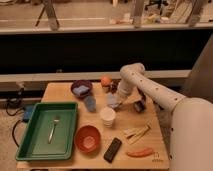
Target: Place towel in table surface
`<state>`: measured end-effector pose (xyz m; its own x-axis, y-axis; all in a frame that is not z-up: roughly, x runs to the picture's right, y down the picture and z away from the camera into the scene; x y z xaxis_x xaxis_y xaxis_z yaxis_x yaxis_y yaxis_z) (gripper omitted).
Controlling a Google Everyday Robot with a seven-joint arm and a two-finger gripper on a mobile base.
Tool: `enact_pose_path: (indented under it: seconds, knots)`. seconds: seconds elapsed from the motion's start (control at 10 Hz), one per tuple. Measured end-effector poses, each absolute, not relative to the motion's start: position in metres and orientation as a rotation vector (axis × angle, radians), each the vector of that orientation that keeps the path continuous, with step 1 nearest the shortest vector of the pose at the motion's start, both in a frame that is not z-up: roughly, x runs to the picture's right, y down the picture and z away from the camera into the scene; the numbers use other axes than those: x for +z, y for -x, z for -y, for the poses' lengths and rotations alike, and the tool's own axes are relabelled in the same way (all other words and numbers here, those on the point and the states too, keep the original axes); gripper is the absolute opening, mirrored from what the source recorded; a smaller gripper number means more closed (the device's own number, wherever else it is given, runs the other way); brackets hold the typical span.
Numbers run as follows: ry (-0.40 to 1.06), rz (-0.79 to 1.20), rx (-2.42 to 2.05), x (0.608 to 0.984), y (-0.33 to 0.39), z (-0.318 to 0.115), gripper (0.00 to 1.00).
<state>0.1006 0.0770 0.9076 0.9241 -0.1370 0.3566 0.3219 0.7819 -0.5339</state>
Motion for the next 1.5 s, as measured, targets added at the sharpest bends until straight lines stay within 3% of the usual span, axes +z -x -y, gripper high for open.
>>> enact_pose_path:
  seconds: [0.3, 0.4, 0.6, 0.9, 1.2, 1.5]
  knots:
    - [0.63, 0.313, -0.255, 0.906, -0.101, -0.079, 0.39]
    - [0.633, 0.314, -0.254, 0.905, -0.101, -0.08, 0.39]
    - [0.637, 0.318, -0.254, 0.903, -0.101, -0.082, 0.3]
    - [0.642, 0.322, -0.252, 0.901, -0.101, -0.085, 0.3]
    - [0.648, 0.328, -0.253, 0.899, -0.1, -0.088, 0.41]
    - [0.652, 0.333, -0.251, 0.896, -0.099, -0.09, 0.41]
